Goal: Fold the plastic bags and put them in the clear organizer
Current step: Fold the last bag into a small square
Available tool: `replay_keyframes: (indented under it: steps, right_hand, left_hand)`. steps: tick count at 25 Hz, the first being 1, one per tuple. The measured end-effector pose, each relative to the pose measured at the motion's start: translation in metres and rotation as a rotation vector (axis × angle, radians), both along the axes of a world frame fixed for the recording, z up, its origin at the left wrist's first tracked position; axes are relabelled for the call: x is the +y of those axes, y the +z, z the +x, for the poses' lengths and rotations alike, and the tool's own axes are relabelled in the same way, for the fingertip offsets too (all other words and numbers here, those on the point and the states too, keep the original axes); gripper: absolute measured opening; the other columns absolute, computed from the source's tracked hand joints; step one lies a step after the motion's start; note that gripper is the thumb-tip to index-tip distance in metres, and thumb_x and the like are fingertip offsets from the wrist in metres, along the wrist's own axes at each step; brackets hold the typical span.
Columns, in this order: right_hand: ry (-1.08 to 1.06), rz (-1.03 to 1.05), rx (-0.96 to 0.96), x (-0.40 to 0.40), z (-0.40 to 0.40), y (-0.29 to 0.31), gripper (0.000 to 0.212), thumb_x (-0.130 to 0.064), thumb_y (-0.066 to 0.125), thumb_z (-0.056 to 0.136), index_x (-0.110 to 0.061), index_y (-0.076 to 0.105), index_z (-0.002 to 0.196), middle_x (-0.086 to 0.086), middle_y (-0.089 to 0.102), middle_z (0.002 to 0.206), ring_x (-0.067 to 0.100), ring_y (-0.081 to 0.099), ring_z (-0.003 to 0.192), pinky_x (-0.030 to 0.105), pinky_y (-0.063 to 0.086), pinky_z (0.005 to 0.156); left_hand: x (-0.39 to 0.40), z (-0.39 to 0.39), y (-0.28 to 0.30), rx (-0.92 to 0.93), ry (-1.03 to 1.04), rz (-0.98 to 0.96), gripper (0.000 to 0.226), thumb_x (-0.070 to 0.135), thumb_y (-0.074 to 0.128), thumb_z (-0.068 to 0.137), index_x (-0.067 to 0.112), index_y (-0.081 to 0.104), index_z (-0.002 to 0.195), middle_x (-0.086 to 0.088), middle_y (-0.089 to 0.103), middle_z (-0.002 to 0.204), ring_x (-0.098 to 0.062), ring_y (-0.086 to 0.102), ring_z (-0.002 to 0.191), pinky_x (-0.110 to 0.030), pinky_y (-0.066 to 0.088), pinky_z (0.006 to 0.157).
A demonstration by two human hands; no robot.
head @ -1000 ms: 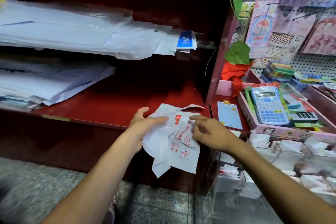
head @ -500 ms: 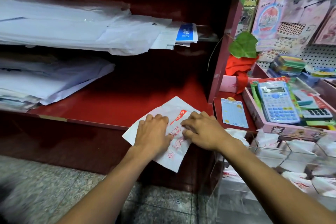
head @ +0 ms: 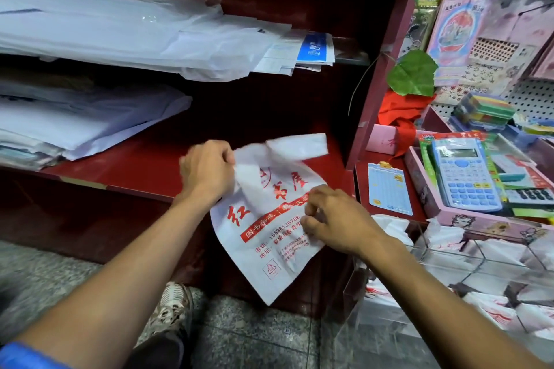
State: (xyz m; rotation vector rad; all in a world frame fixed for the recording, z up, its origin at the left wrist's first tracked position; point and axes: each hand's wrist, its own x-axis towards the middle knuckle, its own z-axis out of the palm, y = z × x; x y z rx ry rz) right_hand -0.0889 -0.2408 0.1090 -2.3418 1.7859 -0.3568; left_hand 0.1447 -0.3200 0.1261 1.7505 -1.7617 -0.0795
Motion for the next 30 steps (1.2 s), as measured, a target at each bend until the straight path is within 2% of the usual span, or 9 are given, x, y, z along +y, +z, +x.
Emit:
replay_keyframes:
  steps: [3, 7, 10, 14, 16, 18, 21, 25, 30]
  right_hand:
    - [-0.048, -0.003, 0.057, 0.001, 0.002, 0.002, 0.020, -0.042, 0.056, 0.093, -0.023, 0.053, 0.095, -0.004, 0.058, 0.101, 0.021, 0.047, 0.103, 0.032, 0.034, 0.076]
    - [-0.080, 0.002, 0.084, -0.001, 0.009, 0.006, 0.028, -0.042, 0.053, 0.094, -0.021, 0.051, 0.112, 0.001, 0.060, 0.119, 0.026, 0.045, 0.109, 0.033, 0.029, 0.076]
    - [-0.083, 0.053, 0.116, -0.002, 0.011, 0.005, 0.040, -0.045, 0.050, 0.095, -0.025, 0.049, 0.129, 0.000, 0.055, 0.132, 0.028, 0.044, 0.115, 0.037, 0.037, 0.086]
    - [-0.078, 0.092, 0.158, -0.003, 0.010, 0.005, 0.043, -0.049, 0.046, 0.097, -0.024, 0.051, 0.132, -0.001, 0.046, 0.141, 0.028, 0.042, 0.123, 0.038, 0.038, 0.097]
    - [-0.074, 0.105, 0.167, -0.003, 0.009, 0.004, 0.046, -0.048, 0.045, 0.097, -0.025, 0.048, 0.137, -0.001, 0.042, 0.143, 0.029, 0.041, 0.126, 0.040, 0.039, 0.100]
    - [-0.075, 0.089, 0.166, -0.003, 0.009, 0.004, 0.049, -0.047, 0.047, 0.096, -0.027, 0.043, 0.140, -0.001, 0.039, 0.145, 0.029, 0.042, 0.127, 0.042, 0.041, 0.101]
    - [-0.134, 0.075, 0.076, -0.003, 0.010, 0.006, 0.050, -0.044, 0.050, 0.095, -0.024, 0.039, 0.139, 0.000, 0.040, 0.145, 0.028, 0.047, 0.127, 0.040, 0.043, 0.096]
    - [-0.291, 0.110, -0.060, -0.015, 0.006, 0.007, 0.035, -0.039, 0.054, 0.091, -0.023, 0.049, 0.122, 0.004, 0.056, 0.129, 0.032, 0.058, 0.111, 0.036, 0.043, 0.082]
    - [-0.527, -0.210, -0.388, -0.038, -0.010, 0.013, 0.022, -0.026, 0.055, 0.091, -0.018, 0.064, 0.109, 0.008, 0.070, 0.103, 0.031, 0.061, 0.092, 0.034, 0.044, 0.073]
  left_hand:
    - [0.011, -0.001, 0.003, -0.304, -0.308, -0.226, 0.019, 0.004, 0.065, 0.072, 0.017, 0.071, 0.085, 0.001, 0.065, 0.093, -0.032, 0.055, 0.090, -0.039, 0.043, 0.073]
    - [0.038, -0.026, 0.003, -0.376, -0.716, -0.099, 0.037, 0.041, 0.036, 0.091, 0.024, 0.068, 0.095, 0.013, 0.066, 0.096, -0.015, 0.053, 0.093, -0.032, 0.033, 0.081]
    - [0.038, -0.033, -0.008, -0.665, -0.458, 0.184, 0.051, 0.056, 0.028, 0.096, 0.024, 0.067, 0.103, 0.003, 0.065, 0.103, -0.025, 0.051, 0.115, -0.051, 0.017, 0.110]
    - [0.037, -0.025, -0.008, -0.872, 0.145, 0.324, 0.059, 0.038, 0.038, 0.094, 0.011, 0.040, 0.146, -0.020, 0.025, 0.156, -0.048, 0.001, 0.147, -0.073, -0.014, 0.106]
    - [0.033, -0.025, -0.006, -0.829, 0.140, 0.229, 0.064, 0.035, 0.042, 0.092, 0.012, 0.032, 0.150, -0.021, 0.013, 0.161, -0.047, -0.004, 0.147, -0.072, -0.010, 0.108]
    - [0.031, -0.026, -0.007, -0.745, 0.067, 0.104, 0.056, 0.037, 0.047, 0.092, 0.016, 0.041, 0.143, -0.014, 0.028, 0.155, -0.039, 0.019, 0.143, -0.063, 0.013, 0.112]
    - [0.030, -0.025, -0.013, -0.597, -0.154, 0.059, 0.039, 0.035, 0.047, 0.095, 0.018, 0.051, 0.130, -0.005, 0.049, 0.129, -0.027, 0.045, 0.118, -0.043, 0.038, 0.093]
    - [0.027, -0.020, -0.023, -0.429, -0.395, 0.318, 0.035, 0.031, 0.038, 0.101, 0.023, 0.052, 0.132, 0.000, 0.048, 0.128, -0.022, 0.043, 0.120, -0.042, 0.041, 0.096]
    - [0.020, -0.014, -0.030, -0.318, -0.354, 0.175, 0.023, 0.042, 0.046, 0.099, 0.022, 0.058, 0.099, 0.005, 0.052, 0.110, -0.018, 0.043, 0.112, -0.040, 0.038, 0.095]
